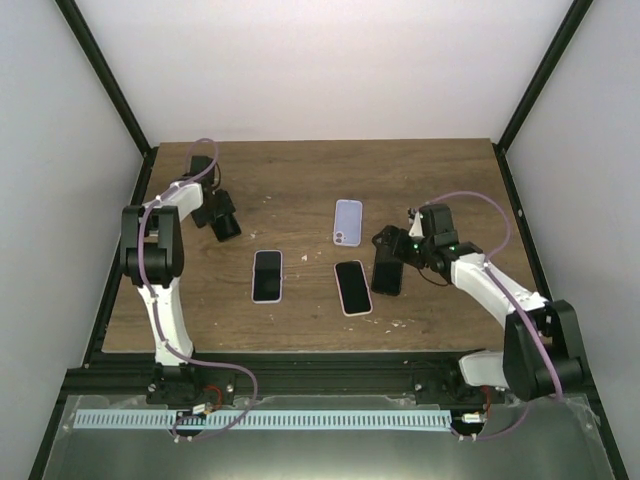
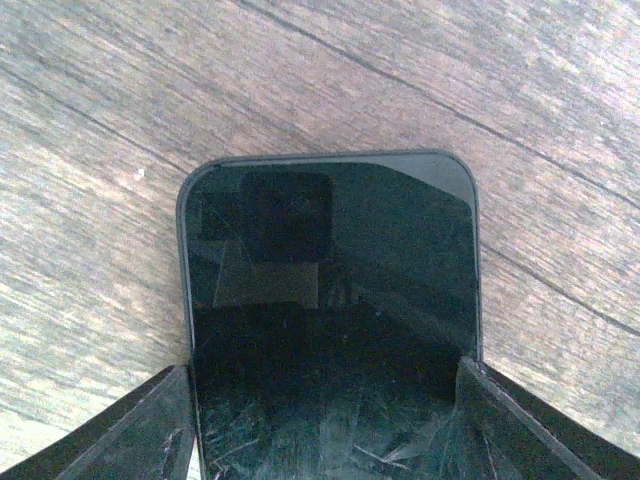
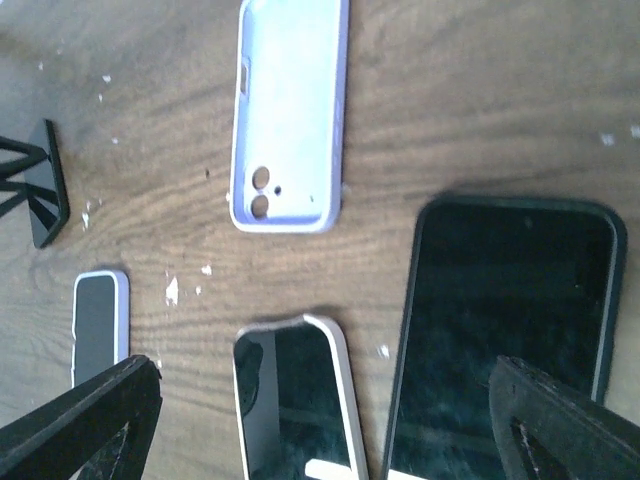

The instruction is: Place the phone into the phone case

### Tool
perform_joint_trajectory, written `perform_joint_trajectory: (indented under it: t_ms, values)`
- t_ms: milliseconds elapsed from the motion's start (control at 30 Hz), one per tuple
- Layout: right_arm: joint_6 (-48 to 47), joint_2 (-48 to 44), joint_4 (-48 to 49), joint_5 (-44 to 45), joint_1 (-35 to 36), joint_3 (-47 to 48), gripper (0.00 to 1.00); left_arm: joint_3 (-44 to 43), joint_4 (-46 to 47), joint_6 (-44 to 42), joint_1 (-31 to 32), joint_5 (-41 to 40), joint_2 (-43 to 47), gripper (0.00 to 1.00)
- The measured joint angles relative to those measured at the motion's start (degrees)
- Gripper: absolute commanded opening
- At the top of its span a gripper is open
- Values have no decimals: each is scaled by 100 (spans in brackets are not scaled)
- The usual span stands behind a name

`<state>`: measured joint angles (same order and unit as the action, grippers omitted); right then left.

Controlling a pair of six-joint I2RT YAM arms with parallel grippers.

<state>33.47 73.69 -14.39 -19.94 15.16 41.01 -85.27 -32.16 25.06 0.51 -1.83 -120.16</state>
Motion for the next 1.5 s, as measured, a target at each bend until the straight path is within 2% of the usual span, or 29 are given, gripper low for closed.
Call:
perform_joint_trajectory:
  t_ms: [267,433,567,767,933,1100,1233,1400,1500]
  values:
    - [-107,1110,308,422,94,745,94,-374,-372,-107,2,-26,-186,85]
    - [-175,1941,308,837,313,1419,87,-577,-586,-144,28,-74,-306,81]
    - [-188,2483,339,1047,411,1810,85,-643,-636,-179,33,-98,-350,78]
    - [-219,3265,295,1419,472,2262,83,-719,-651,-299,72,-111,-409,88]
    - [-267,3499,334,1624,520,2424,83,-743,-658,-402,199,-219,-428,87]
    - [-310,3722,367,1766,605,2662,81,-752,-743,-407,275,-267,-431,81]
    - [-393,3936,396,1919,708,2911,71,-813,-813,-409,286,-304,-461,74]
    - [-463,4129,409,2090,846,3108,45,-839,-846,-428,289,-293,-472,63]
    - [-472,4240,385,2151,964,3230,33,-839,-846,-450,289,-258,-468,62]
